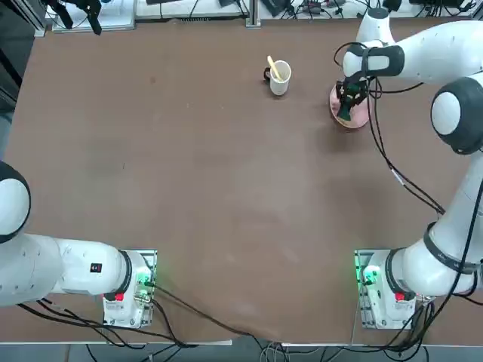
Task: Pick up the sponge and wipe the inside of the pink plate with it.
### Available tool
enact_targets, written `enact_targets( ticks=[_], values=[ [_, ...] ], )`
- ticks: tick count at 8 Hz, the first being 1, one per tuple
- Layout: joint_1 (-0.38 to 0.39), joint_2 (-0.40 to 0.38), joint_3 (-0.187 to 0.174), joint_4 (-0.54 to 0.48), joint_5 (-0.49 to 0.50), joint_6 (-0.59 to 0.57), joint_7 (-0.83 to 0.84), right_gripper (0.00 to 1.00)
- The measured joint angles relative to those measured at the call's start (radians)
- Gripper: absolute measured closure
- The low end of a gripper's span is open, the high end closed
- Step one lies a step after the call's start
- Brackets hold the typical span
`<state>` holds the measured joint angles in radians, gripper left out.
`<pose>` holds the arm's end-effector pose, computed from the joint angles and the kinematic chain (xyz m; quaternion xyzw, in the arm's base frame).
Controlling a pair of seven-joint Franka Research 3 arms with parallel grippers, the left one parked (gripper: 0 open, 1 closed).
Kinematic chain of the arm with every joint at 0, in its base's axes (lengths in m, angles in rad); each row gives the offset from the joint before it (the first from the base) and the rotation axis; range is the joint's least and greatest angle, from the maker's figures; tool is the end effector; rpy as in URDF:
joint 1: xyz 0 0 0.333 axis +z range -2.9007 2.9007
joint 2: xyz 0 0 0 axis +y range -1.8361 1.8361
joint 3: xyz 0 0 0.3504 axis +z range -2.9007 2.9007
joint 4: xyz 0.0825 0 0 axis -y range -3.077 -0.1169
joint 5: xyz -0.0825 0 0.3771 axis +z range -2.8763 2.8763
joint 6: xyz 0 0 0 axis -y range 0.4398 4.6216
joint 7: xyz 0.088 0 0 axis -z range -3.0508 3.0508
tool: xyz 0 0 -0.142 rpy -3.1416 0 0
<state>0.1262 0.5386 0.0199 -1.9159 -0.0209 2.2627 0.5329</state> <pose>0.6065 0.0878 0.1962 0.9781 -0.1849 -0.0895 0.0339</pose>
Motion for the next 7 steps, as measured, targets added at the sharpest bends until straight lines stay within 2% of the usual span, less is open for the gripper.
enact_targets(
  ticks=[4,7],
  values=[
    [-0.001,-0.012,-0.043,-0.02,-0.001,-0.009,-0.019,0.8],
    [-0.019,-0.011,-0.09,-0.02,-0.001,-0.001,-0.102,0.8]
  ],
)
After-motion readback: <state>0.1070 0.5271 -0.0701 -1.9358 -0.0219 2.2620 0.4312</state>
